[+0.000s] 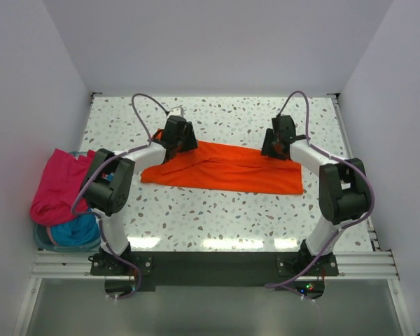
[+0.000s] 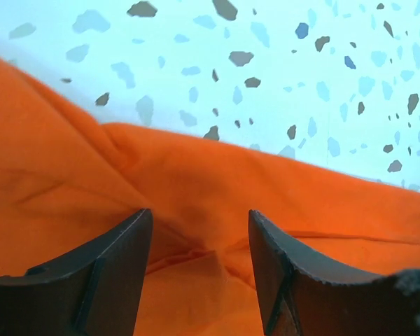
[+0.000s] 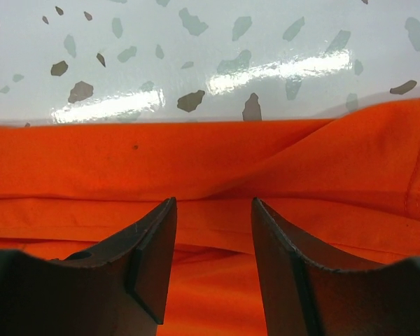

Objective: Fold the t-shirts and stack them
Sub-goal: Fold the tshirt

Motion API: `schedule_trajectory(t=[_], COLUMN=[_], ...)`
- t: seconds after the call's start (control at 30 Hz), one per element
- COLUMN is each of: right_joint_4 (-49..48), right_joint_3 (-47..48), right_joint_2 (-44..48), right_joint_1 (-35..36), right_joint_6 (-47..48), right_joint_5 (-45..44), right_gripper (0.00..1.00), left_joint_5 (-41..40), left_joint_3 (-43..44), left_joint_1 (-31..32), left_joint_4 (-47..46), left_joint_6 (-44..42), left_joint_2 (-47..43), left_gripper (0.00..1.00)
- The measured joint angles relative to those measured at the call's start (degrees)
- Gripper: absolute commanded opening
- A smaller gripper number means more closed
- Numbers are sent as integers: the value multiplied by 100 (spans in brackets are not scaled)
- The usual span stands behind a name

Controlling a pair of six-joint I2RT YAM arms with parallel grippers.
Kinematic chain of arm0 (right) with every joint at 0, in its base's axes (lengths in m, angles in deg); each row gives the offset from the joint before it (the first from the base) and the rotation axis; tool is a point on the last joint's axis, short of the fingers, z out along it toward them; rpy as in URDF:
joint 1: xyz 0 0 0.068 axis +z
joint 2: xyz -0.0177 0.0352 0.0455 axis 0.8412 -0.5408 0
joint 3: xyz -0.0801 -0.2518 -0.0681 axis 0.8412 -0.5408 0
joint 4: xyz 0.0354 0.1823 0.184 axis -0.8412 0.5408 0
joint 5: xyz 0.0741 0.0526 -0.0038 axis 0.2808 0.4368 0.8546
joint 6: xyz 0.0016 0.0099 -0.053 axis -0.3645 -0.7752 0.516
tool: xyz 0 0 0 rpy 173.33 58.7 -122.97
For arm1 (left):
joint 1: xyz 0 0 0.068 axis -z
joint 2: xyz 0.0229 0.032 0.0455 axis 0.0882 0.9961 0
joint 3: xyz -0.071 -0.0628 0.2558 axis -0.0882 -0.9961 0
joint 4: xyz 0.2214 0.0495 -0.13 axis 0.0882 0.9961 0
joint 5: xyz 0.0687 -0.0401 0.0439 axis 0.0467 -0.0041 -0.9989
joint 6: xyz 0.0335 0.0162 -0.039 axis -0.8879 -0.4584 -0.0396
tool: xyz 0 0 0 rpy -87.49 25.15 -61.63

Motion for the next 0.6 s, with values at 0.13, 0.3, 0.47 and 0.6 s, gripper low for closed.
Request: schedule_trajectory(t=[0.13, 0.3, 0.47, 0.6], right_joint_4=[13, 15, 9, 9], right_joint_3=[-90, -160, -223, -278], right_joint_2=[9, 52, 131, 144], right_joint_1=[0, 0, 0, 2], right_joint_6=[-2, -9, -20, -22], right_joint_5=[-57, -116, -116, -116], right_gripper=[50, 50, 50, 50], left_joint_5=[44, 4, -33, -111], left_joint_3=[404, 448, 444, 380], left_joint_1=[98, 326, 446, 461], left_joint_4=[164, 503, 673, 756], left_joint_6=[-260, -444, -566, -597], left_joint_2=[286, 321, 321, 319], left_gripper=[50, 49, 42, 34])
